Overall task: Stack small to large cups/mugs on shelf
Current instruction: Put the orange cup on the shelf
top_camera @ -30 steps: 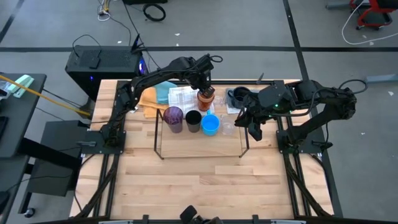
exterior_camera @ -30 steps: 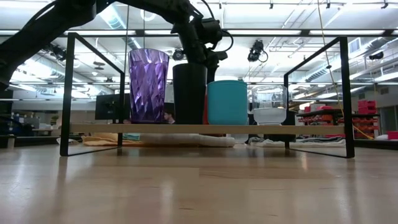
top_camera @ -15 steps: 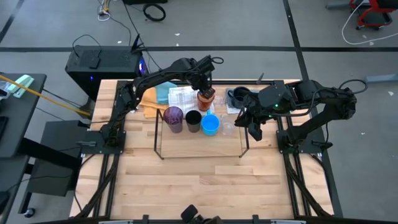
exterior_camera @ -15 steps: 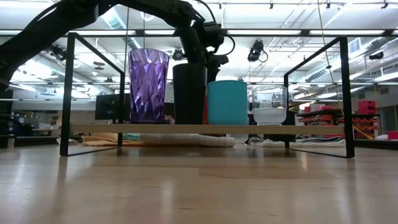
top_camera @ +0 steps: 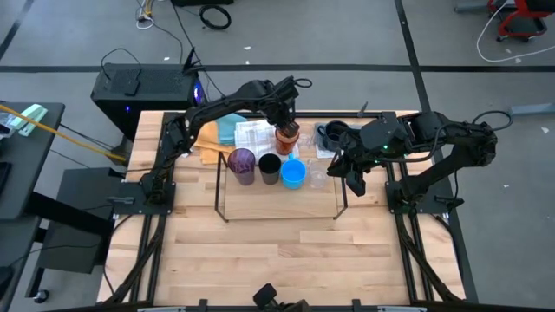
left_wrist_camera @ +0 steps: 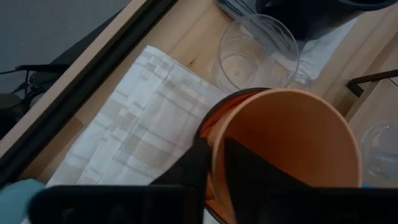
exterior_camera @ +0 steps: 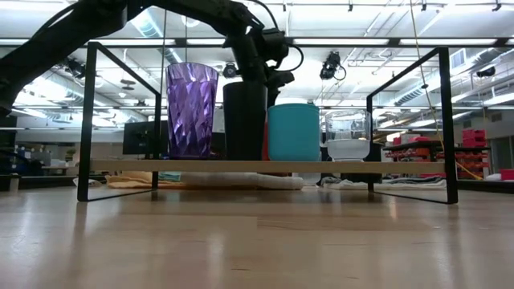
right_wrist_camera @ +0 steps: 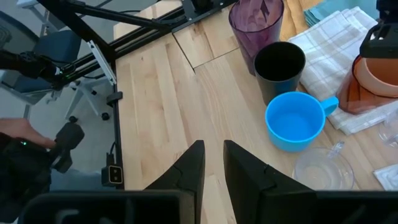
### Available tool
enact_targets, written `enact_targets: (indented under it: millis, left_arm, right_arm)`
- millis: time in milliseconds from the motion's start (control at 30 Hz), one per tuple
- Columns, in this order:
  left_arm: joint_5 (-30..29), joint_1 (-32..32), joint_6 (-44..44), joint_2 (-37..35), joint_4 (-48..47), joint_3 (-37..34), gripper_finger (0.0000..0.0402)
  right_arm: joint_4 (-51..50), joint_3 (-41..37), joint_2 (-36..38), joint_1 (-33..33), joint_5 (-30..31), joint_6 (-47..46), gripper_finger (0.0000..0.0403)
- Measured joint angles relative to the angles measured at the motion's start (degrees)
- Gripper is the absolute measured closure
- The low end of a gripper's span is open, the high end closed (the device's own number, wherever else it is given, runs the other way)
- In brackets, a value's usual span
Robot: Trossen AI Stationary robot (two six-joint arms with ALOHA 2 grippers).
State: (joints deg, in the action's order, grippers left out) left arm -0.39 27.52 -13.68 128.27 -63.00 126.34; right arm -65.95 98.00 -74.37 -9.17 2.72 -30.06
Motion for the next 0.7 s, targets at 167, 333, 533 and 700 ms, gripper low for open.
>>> enact_targets:
  millis: [167, 333, 533, 700]
  left_arm:
    - [-0.61, 0.07, 2.18, 0.00, 0.28, 0.00, 0.0391]
    - [-1.90, 0.01, 2.41, 0.00, 0.14, 0.00, 0.0381]
    - [-1.91, 0.01, 2.55, 0.00, 0.11, 0.00, 0.0389]
    - [-1.93, -0.06, 2.83, 0.00, -0.20, 0.00, 0.0393]
  right_arm:
    - [0.00, 0.00, 0.00, 0.00, 0.00, 0.00, 0.0336]
    - [0.00, 0.00, 0.00, -0.01, 0.01, 0.00, 0.0336]
    - [0.00, 0.00, 0.00, 0.00, 0.02, 0.00, 0.0336]
    - [0.00, 0.00, 0.00, 0.00, 0.02, 0.00, 0.0336]
